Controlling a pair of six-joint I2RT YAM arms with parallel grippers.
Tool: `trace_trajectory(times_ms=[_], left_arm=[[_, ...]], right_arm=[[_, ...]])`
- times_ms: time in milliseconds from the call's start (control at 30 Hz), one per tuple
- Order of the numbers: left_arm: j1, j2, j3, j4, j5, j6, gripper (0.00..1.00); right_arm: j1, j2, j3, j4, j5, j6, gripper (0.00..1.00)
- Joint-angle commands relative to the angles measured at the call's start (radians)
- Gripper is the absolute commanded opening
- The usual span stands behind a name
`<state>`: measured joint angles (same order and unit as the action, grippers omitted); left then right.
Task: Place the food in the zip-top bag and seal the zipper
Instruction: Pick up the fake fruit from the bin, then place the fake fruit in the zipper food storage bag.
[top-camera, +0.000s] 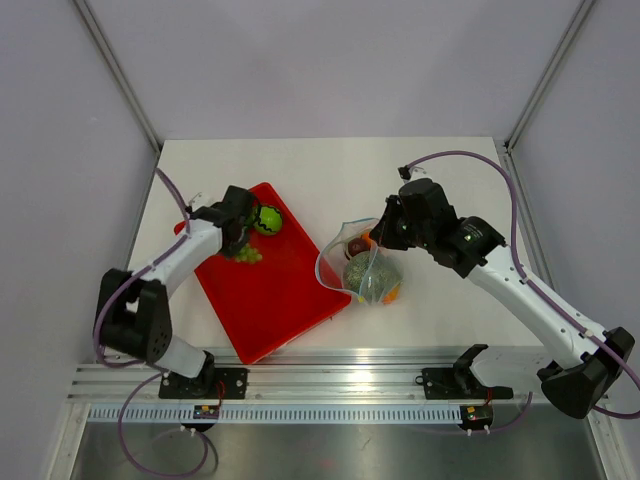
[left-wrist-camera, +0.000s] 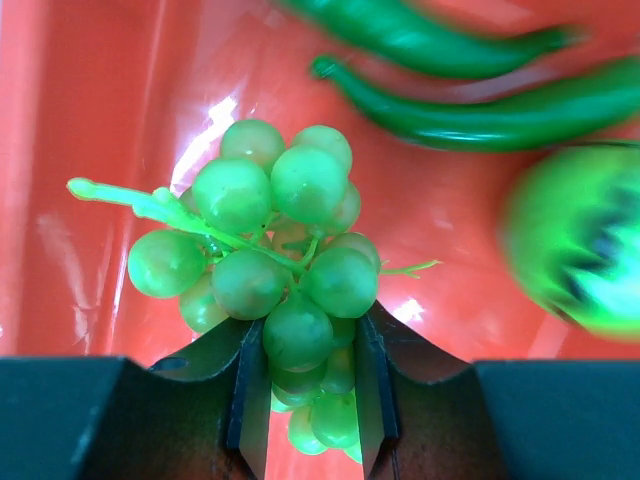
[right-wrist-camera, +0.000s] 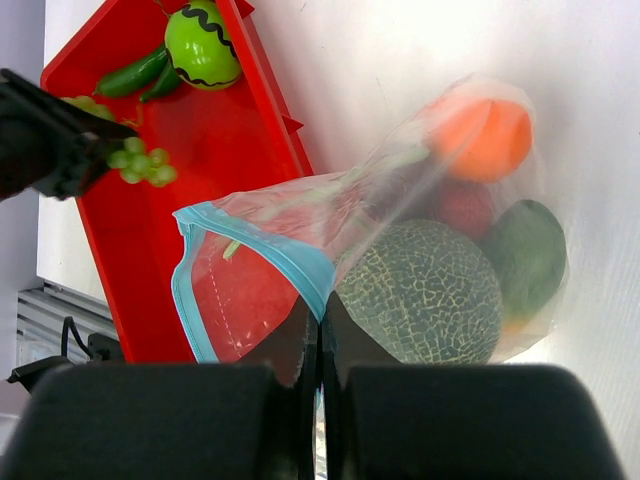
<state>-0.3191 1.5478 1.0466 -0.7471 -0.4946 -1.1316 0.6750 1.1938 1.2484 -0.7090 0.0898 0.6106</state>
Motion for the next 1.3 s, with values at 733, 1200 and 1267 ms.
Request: trace_trajectory(times_ms=[733, 1200, 1267], left_arm=[[-0.549, -0.298, 0.405, -0.012, 0.243, 0.364, 0.07], [-0.560, -0.319, 0.458, -0.047, 0.861, 0.745, 0.05], [-0.561, -0.321, 0.435, -0.046, 0.940, 0.771, 0.05]], right_arm=[[-0.003, -0.039, 0.034, 0.019, -0.005, 0.071, 0.00], [-0.003, -0.030, 0.049, -0.004, 0.005, 0.064, 0.00], [-0.003, -0.028, 0.051, -0.007, 0.004, 0.064, 0.00]])
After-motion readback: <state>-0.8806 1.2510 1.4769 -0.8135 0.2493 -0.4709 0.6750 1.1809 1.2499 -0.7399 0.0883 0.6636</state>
